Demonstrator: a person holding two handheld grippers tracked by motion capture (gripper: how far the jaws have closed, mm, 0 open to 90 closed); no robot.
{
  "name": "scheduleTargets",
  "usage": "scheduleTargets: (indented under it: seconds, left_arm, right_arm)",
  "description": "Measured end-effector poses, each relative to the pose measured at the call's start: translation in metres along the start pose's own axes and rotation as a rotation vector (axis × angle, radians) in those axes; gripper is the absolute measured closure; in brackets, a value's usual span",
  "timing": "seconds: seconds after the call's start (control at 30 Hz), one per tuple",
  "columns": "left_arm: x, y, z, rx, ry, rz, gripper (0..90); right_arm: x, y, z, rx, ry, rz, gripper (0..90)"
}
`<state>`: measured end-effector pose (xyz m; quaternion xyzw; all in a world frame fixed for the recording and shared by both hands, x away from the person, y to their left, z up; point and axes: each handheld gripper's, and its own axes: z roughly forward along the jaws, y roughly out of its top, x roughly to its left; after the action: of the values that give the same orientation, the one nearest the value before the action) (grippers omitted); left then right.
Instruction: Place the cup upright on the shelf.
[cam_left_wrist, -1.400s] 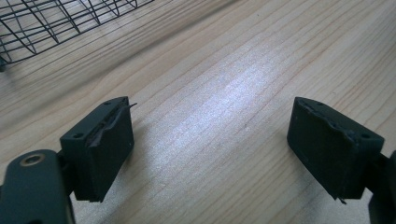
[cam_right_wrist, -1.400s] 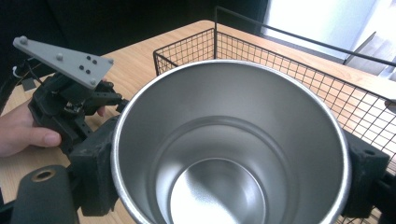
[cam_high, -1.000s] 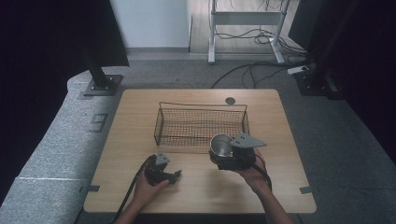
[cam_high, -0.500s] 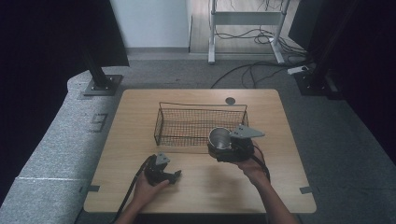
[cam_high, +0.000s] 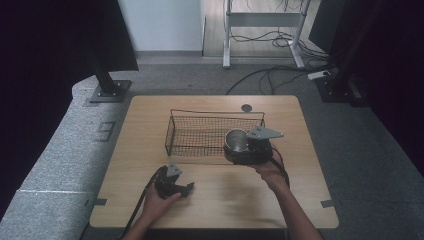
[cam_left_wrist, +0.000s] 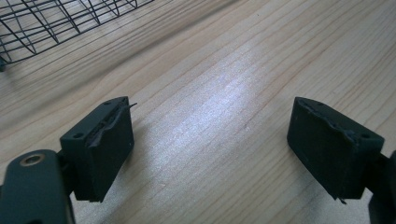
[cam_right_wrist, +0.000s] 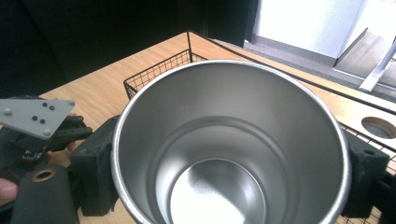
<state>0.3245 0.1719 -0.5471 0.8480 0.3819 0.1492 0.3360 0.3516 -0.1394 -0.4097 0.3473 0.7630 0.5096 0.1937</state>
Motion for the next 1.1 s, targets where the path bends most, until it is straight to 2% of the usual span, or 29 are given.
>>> scheduleTargets:
  seconds: [0.3, 1.1]
  left_arm:
    - [0.0, 0.0, 0.0, 0.0, 0.001, 0.0, 14.4]
    - [0.0, 0.0, 0.0, -0.001, 0.001, 0.0, 14.4]
  right_arm:
    - [-0.002, 0.005, 0.01, 0.015, -0.004, -0.004, 14.6]
    - [-0.012, 0.018, 0.023, 0.026, -0.001, -0.011, 14.6]
